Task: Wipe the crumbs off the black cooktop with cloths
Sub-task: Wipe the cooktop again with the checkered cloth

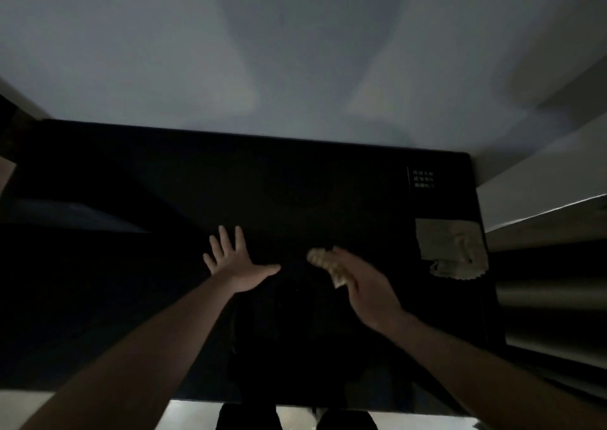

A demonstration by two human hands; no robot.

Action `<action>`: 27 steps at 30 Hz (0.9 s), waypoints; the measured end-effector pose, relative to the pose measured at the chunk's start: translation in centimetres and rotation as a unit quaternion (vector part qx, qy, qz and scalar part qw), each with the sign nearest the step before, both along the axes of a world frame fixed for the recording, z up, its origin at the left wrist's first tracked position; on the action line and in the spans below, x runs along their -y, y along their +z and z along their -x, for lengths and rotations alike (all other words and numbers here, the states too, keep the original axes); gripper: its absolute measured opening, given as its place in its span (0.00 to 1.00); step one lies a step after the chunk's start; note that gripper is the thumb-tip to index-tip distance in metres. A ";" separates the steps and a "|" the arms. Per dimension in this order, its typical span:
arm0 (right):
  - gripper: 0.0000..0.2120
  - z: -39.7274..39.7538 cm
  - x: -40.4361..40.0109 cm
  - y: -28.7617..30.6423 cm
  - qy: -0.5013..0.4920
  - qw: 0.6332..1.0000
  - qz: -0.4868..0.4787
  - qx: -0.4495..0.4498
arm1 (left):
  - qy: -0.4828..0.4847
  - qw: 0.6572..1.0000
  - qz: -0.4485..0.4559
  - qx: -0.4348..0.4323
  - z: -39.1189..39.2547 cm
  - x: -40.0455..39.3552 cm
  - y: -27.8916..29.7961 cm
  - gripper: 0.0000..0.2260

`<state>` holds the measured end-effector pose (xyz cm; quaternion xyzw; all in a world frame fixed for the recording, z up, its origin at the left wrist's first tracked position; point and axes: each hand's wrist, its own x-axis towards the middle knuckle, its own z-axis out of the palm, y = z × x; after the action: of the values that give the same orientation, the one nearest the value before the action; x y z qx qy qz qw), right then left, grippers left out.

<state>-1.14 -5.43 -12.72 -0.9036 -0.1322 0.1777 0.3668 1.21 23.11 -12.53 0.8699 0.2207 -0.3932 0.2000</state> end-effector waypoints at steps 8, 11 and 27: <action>0.22 -16.9 1.5 -2.9 -0.056 0.990 0.097 0.091 | 0.061 0.996 -0.021 -0.057 -0.8 3.7 -2.0 0.73; 0.26 -18.9 0.6 -5.2 -0.023 0.987 0.143 0.067 | 0.063 0.996 -0.019 -0.060 -1.2 3.8 -2.2 0.73; 0.22 12.8 10.7 -8.2 0.320 0.938 0.114 0.069 | 0.070 0.991 -0.045 -0.103 -1.8 4.7 -1.1 0.72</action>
<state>-13.92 -16.15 -20.97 -0.8595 -0.4176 0.2371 0.1749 3.05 18.38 -13.66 0.8152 0.3179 -0.4554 0.1643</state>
